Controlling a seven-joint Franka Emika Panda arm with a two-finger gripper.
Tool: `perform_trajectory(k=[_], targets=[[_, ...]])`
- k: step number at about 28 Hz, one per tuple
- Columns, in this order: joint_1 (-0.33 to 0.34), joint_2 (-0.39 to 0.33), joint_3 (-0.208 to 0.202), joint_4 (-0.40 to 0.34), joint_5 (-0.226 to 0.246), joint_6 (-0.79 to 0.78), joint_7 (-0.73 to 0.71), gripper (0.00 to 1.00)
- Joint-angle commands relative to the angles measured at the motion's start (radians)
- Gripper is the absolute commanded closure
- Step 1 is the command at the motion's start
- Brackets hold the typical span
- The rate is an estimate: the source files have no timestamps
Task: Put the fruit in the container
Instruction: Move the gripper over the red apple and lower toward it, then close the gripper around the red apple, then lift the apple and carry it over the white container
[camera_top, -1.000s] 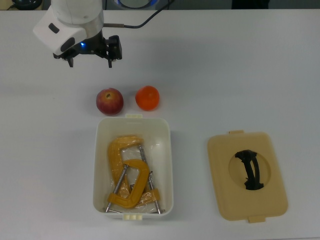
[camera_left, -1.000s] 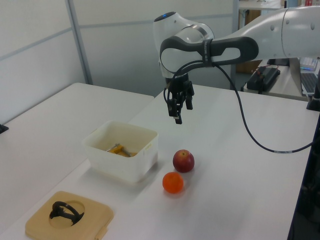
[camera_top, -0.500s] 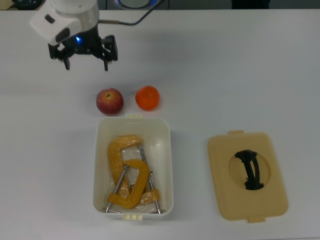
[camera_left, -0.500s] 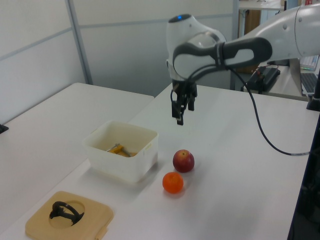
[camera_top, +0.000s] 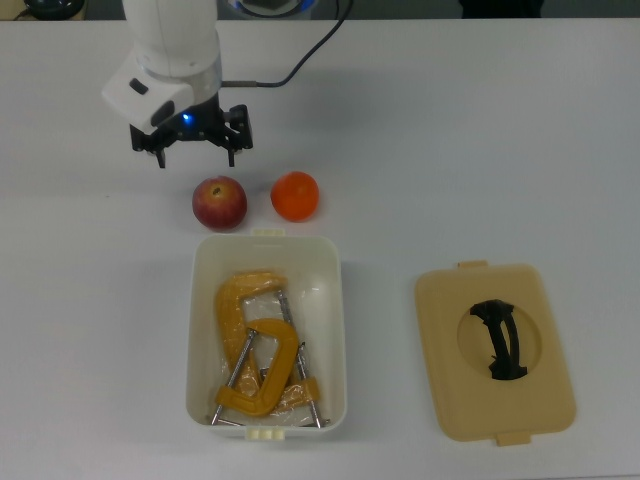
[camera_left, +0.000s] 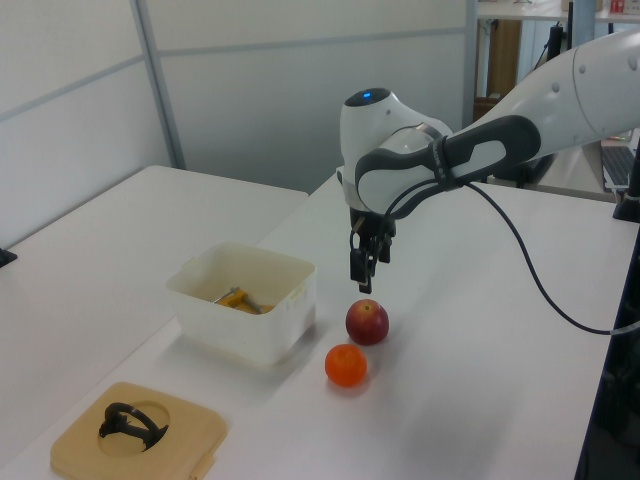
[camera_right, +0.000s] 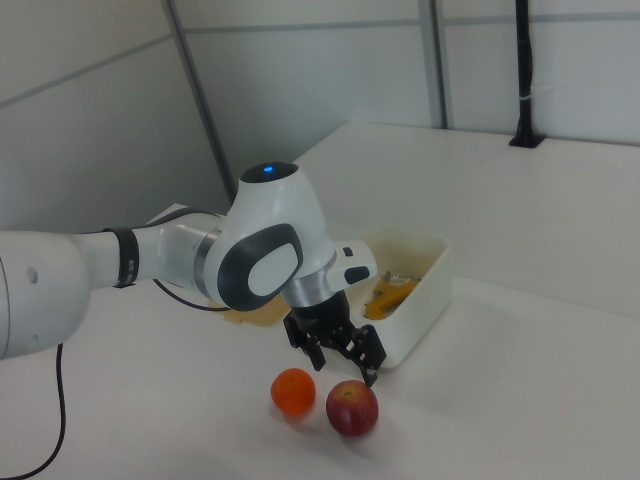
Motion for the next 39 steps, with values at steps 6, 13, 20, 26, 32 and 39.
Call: perform_trajectory(k=[6, 13, 20, 26, 32, 39], targets=[[0.024, 0.089, 0.019, -0.007, -0.017, 0.068, -0.014, 0.00], [0.024, 0.116, 0.025, -0.007, -0.024, 0.096, -0.010, 0.00], [0.024, 0.155, 0.027, -0.005, -0.098, 0.096, -0.004, 0.04], [0.024, 0.150, 0.027, -0.003, -0.104, 0.087, -0.002, 0.70], [0.024, 0.136, 0.027, 0.006, -0.092, 0.082, 0.013, 0.98], [0.019, 0.116, 0.028, 0.144, -0.032, -0.096, 0.009, 0.98]])
